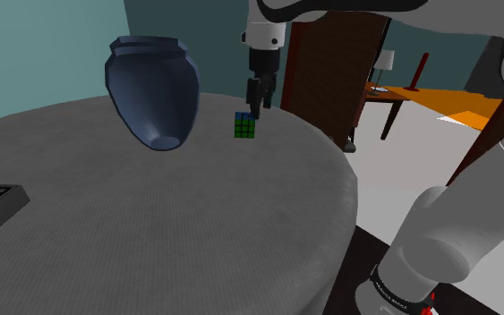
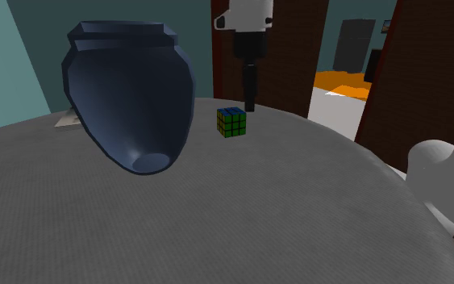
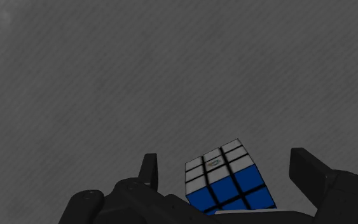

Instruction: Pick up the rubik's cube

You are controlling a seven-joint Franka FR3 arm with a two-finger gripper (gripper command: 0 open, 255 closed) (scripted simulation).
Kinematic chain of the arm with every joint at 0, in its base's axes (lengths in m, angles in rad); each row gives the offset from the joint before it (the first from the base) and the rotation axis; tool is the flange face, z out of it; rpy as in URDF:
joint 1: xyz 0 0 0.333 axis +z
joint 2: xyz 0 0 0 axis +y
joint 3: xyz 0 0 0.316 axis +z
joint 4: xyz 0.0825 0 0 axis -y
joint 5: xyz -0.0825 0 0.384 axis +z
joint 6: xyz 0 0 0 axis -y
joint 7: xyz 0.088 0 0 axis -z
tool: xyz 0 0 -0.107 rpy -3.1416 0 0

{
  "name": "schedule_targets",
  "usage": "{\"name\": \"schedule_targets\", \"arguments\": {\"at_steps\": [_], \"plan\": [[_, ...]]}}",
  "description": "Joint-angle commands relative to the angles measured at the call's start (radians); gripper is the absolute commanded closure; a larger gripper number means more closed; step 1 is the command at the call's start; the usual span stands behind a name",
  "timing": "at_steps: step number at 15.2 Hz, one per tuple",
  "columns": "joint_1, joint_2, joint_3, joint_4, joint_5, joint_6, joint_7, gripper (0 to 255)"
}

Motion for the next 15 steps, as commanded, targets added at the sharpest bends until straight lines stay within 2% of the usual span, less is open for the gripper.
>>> {"name": "schedule_targets", "arguments": {"at_steps": [1, 9, 11, 12, 15], "plan": [[0.009, 0.07, 0.011, 0.073, 0.005, -0.001, -0.008, 0], [0.011, 0.054, 0.011, -0.046, 0.008, 0.103, -0.008, 0], [0.011, 0.054, 0.011, -0.046, 0.008, 0.103, -0.008, 0], [0.011, 0.055, 0.011, -0.045, 0.008, 0.103, -0.008, 255], [0.011, 0.055, 0.011, -0.046, 0.008, 0.104, -0.008, 255]]}}
